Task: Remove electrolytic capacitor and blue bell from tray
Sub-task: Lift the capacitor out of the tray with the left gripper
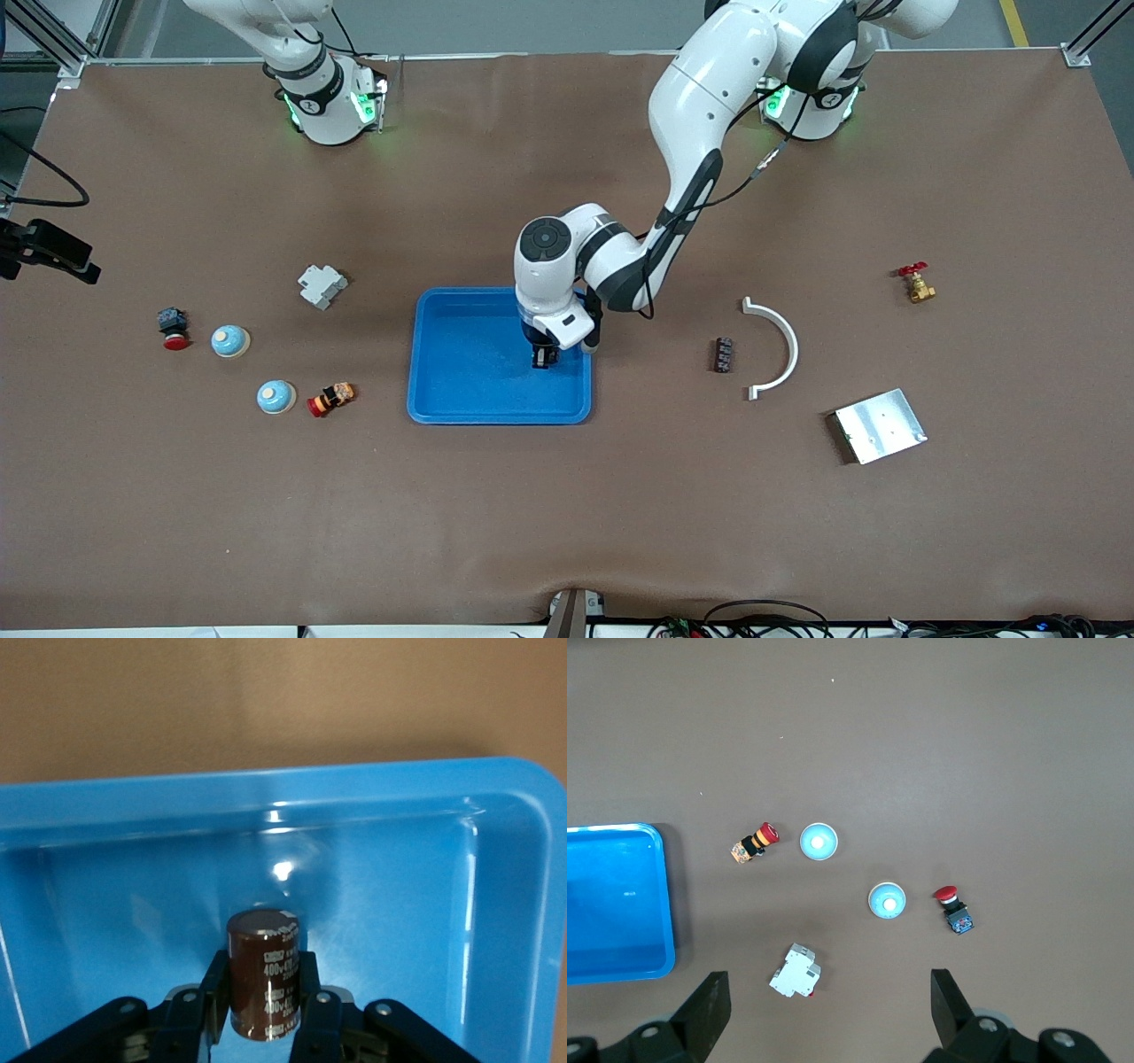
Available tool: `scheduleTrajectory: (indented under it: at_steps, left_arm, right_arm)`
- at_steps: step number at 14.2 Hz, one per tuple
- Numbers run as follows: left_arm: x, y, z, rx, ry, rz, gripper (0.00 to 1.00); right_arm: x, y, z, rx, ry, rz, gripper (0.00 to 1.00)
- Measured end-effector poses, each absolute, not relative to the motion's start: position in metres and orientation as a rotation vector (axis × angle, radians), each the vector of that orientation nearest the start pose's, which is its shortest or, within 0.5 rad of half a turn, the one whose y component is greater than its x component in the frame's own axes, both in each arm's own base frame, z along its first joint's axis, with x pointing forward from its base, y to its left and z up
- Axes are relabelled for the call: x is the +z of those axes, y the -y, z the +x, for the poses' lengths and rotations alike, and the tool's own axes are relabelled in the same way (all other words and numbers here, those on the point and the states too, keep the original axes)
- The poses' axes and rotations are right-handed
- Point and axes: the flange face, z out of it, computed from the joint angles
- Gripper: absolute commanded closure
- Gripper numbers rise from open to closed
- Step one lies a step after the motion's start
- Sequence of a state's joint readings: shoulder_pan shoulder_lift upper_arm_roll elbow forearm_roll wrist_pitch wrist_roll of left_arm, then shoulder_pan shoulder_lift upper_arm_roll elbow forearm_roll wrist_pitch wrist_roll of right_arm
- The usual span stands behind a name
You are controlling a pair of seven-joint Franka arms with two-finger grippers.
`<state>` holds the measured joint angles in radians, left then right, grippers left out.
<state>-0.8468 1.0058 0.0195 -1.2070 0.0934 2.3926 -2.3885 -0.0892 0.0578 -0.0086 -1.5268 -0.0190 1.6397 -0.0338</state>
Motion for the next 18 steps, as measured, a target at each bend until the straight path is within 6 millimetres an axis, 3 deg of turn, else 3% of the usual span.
scheduleTrajectory:
  at_steps: [3, 6, 9, 14, 18]
  left_arm:
    - [0.187, 0.573, 0.524, -0.169, 2.091, -2.588, 1.0]
    - [0.195, 0.574, 0.522, -0.193, 1.694, -2.818, 1.0]
    - [0.207, 0.573, 0.523, -0.201, 1.41, -2.938, 1.0]
    - [0.233, 0.561, 0.533, -0.099, 1.307, -2.969, 1.0]
    - [0.253, 0.539, 0.552, -0.08, 0.995, -3.066, 1.0]
  right_arm:
    - [0.619, 0.059, 0.576, -0.085, -0.103, -3.161, 0.0]
    - [0.619, 0.061, 0.576, -0.085, -0.107, -3.16, 0.0]
    - [0.619, 0.059, 0.576, -0.084, -0.103, -3.16, 0.0]
    - [0.619, 0.059, 0.577, -0.087, -0.103, -3.159, 0.0]
    - [0.619, 0.059, 0.577, -0.087, -0.103, -3.159, 0.0]
